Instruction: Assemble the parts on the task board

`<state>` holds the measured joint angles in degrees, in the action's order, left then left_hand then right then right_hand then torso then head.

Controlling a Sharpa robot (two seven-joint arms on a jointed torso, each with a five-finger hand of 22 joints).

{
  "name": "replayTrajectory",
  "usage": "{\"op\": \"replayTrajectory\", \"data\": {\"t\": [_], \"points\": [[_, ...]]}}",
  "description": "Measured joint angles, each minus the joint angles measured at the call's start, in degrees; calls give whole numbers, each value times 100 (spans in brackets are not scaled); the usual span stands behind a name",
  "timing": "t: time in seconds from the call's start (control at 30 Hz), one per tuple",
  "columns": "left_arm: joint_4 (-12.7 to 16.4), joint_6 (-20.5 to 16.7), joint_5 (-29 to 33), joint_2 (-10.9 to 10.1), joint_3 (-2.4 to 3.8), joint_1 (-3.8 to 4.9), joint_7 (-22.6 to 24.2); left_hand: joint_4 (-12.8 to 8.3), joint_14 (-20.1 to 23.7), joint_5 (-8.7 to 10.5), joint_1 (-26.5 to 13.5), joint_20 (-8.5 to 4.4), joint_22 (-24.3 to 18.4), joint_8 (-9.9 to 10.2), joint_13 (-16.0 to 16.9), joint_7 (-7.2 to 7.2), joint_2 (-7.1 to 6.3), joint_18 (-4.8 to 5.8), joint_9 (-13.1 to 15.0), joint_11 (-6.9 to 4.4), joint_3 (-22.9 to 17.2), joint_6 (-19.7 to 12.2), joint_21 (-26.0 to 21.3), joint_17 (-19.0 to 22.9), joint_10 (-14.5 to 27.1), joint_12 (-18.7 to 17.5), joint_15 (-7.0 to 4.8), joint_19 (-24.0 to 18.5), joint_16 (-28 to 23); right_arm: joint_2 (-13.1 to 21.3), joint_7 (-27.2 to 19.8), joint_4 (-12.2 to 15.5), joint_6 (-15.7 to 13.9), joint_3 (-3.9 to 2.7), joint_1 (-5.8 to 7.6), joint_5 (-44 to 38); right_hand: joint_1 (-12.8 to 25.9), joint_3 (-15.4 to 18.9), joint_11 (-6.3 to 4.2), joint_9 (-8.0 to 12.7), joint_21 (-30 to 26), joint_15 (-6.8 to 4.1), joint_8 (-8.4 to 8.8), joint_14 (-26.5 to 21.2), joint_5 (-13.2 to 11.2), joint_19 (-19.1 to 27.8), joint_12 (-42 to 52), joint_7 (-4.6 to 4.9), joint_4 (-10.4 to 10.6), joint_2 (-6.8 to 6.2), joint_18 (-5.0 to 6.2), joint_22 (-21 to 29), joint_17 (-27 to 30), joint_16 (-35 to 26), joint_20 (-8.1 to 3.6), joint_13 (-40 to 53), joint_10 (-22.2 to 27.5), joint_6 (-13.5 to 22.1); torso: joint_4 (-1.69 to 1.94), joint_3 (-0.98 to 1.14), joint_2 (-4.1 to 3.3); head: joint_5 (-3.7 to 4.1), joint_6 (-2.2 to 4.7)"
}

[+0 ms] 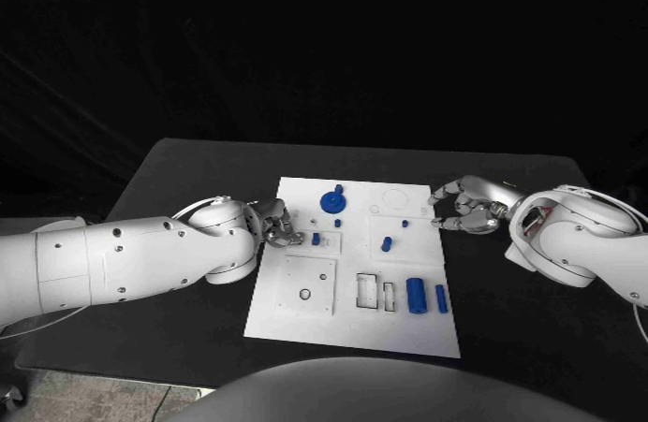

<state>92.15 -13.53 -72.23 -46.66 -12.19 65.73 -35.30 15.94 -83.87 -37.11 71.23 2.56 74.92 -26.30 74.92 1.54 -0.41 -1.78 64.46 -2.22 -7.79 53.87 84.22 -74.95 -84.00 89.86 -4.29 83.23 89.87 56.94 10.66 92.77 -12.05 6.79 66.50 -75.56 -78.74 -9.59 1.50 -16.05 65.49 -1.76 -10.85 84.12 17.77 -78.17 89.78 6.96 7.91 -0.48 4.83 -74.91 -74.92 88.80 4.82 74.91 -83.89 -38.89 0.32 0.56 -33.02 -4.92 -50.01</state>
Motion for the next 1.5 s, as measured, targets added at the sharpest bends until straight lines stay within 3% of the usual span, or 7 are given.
{"op": "replayTrajectory", "data": {"t": [0.8, 0.87, 0.97, 1.0, 1.1, 1.27, 1.5], "points": [[16, 117, 1, -19, 3, -1, 40, -61, 0, 60, 96, 0, -1, 1, 0, -22, -101, 0, 12, 0, -80, 62, 0, 1, 0, 0, 0, 0, 0, 11, 21, -6, 7, 0, -15, 3, -23, -32, 0, 10, 1, 0, 0, 0, 21, 0, 0, 0, -32, 23, 0, -4, 1, 0, 0, 0, 0, 0, 1, 3, 1, -15, 0], [7, 127, 1, -14, 4, 0, 40, -22, 0, 442, 72, 0, -1, 1, 0, -45, -120, -1, 20, 0, -117, 85, 0, 2, 0, 0, 0, 0, 0, 11, 22, -6, 8, 0, -16, 3, -23, -32, 0, 10, 1, 0, 0, 0, 21, 0, 0, 0, -32, 23, 0, -4, 1, 0, 0, 0, 0, 0, 0, 3, 1, -16, 0], [-20, 147, 1, 7, -1, -4, 40, 44, 0, 1640, -289, 0, -1, 2, 0, -36, -16, 1, 34, 0, 35, 168, -25, 2, 0, 0, 0, 0, 0, 11, 23, -7, 8, 0, -16, 3, -23, -32, 0, 10, 1, 0, 0, 0, 21, 0, 0, 0, -32, 23, 0, -3, 2, 0, 0, 0, 0, 0, 0, 3, 1, -23, 0], [-28, 152, 2, 13, -4, -8, 40, 50, 0, 1932, -414, 0, -1, 26, 0, -30, 13, 0, 28, 0, 103, 170, -24, 2, 0, 0, 0, 0, 0, 11, 24, -8, 9, 0, -16, 4, -23, -32, 0, 10, 1, 0, 0, 0, 21, 0, 0, 0, -32, 23, 0, -3, 2, 0, 0, 0, 0, 0, 0, 3, 1, -23, 0], [-48, 160, 2, 27, -8, -12, 44, 71, -21, 2546, -778, 0, -1, 92, 0, 12, 72, 0, -6, 42, 303, 154, -24, 2, -1, 0, 21, 0, 0, 10, 25, -8, 10, 0, -17, 6, -23, -32, 0, 10, 1, 0, 0, 0, 21, 0, 0, 0, -32, 23, 0, -3, 2, 0, 0, 0, 0, 0, 0, 3, 1, -24, 0], [-67, 166, 4, 43, -4, -10, 65, 86, -5, 3036, -1328, 20, -1, 160, 0, 40, 166, 0, -55, 83, 633, 140, -47, 2, -2, 0, 45, -20, 0, 10, 27, -8, 12, 0, -17, 11, -47, -32, 0, 10, -27, 0, 0, 0, 21, 0, 0, 0, -32, -1, 0, -3, -3, -23, 0, 0, 0, 0, -2, 4, -1, -27, 0], [-87, 171, 13, 44, -4, -9, 95, 92, -22, 3180, -1798, 20, -1, 193, 0, 81, 276, 0, -86, 83, 1013, 183, -47, 3, -2, 0, 61, -20, 0, 10, 29, -8, 15, 1, -17, 18, -47, -32, 0, 15, -27, 0, 0, 0, 21, 0, 0, 0, -32, -1, 0, -2, -3, -23, 0, 0, 0, 0, -2, 4, -1, -24, 0]]}}
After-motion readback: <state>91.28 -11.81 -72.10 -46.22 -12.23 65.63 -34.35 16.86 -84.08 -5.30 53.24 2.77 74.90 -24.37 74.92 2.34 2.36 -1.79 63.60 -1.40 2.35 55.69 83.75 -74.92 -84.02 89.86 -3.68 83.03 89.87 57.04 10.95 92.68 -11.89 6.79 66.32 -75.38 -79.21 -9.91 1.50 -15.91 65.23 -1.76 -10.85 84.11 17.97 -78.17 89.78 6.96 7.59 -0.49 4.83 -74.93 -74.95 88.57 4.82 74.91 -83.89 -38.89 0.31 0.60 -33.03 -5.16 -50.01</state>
